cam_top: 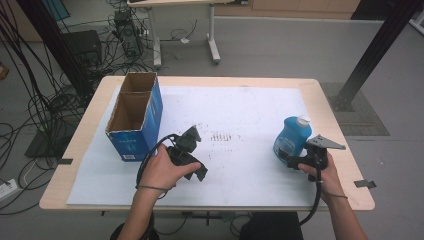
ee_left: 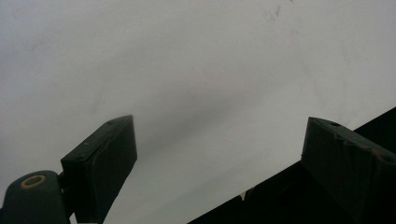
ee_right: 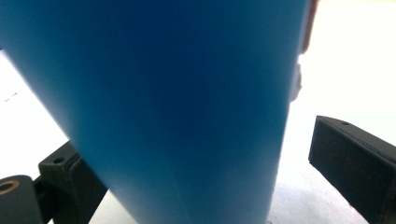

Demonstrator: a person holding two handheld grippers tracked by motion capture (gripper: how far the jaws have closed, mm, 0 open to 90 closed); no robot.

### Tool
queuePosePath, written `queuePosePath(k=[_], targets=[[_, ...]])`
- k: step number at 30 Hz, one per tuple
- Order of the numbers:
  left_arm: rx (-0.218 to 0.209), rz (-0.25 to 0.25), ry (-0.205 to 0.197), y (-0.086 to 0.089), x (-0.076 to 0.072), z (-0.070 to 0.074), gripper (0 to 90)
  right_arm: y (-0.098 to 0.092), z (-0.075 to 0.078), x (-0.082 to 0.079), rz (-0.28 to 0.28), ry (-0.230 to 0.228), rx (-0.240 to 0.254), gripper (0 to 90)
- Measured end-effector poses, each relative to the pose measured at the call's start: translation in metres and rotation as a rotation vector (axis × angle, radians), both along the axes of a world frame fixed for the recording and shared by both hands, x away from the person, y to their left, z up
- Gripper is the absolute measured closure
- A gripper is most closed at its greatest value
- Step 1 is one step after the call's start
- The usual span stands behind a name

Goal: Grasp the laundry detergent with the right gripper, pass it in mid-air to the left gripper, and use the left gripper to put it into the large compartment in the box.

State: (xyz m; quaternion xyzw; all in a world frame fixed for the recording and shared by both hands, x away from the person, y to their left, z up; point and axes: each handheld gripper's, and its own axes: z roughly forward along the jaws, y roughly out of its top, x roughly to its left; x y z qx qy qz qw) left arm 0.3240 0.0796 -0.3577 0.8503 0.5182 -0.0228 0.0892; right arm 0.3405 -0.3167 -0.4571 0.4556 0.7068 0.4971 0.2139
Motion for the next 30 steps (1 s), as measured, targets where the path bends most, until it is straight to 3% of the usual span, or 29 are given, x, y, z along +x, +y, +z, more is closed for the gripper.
queuePosePath(k=[30], targets=[[0.002, 0.004, 0.009, 0.0034, -0.0020, -0.0010, 10.9, 0.0039, -0.0034, 0.0033, -0.007, -0.013, 0.007, 3.8]])
